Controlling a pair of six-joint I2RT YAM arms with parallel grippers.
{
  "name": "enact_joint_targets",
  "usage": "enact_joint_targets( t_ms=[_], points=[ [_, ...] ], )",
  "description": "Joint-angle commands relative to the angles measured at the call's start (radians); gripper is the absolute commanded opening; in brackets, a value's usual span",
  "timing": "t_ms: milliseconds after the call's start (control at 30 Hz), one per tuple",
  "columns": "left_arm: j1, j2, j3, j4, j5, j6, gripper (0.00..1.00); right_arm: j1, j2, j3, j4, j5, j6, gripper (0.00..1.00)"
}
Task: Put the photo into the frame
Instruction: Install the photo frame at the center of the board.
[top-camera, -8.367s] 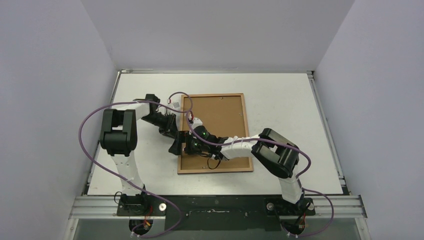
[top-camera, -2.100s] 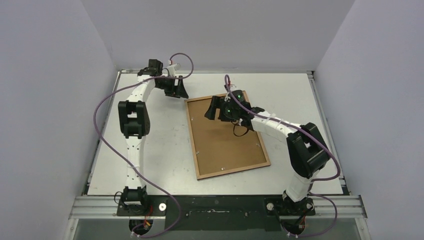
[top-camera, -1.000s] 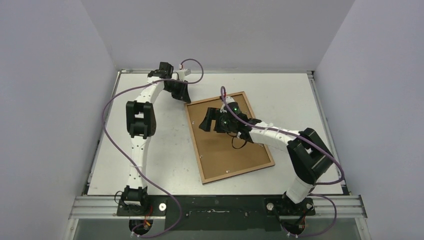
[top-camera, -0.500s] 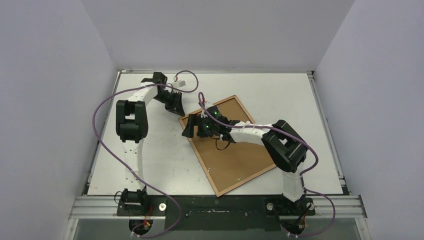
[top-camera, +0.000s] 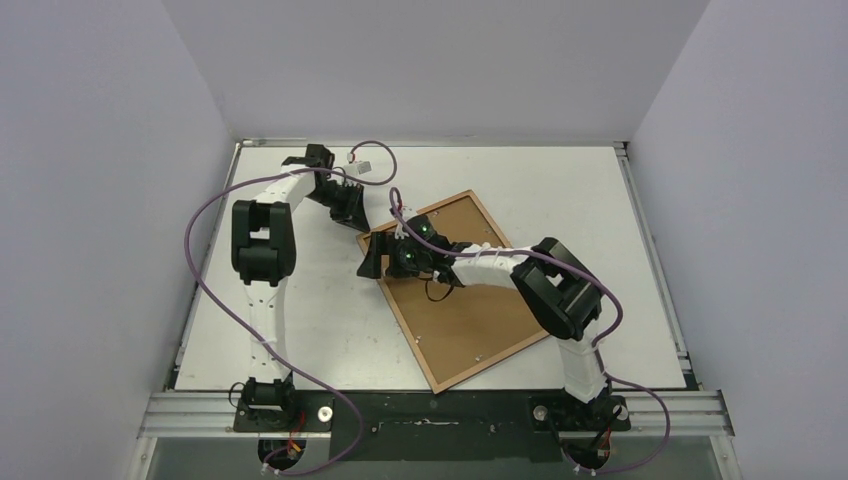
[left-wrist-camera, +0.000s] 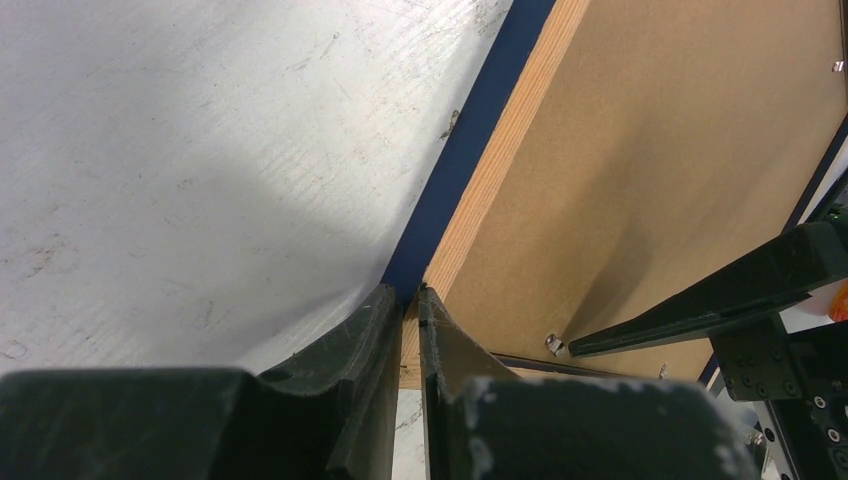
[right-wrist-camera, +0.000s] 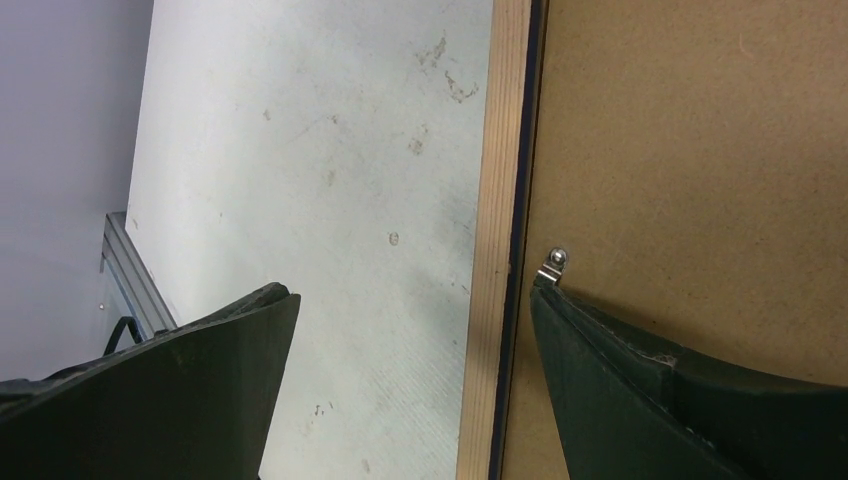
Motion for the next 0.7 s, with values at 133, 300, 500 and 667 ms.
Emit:
enact_joint_targets(
  t_ms=[133, 300, 500, 667],
  points=[
    [0.001, -0.030, -0.024, -0.002, -0.055, 0.023, 0.10, 0.016, -0.028, -0.049, 0.064, 0.009, 0.020, 0.90],
    [0.001, -0.036, -0.028, -0.002, -0.055, 0.025, 0.10, 0.016, -0.034, -0.061, 0.066, 0.011, 0.019, 0.90],
    [0.002, -0.037, -0.028, -0.001, -0.052, 0.023, 0.10, -0.005, -0.083, -0.062, 0.055, 0.002, 0.004, 0.90],
    [0.004, -0.036, -0.022, -0.001, -0.053, 0.021, 0.09, -0.030, -0.113, -0.083, 0.058, -0.012, 0.004, 0.90]
  ],
)
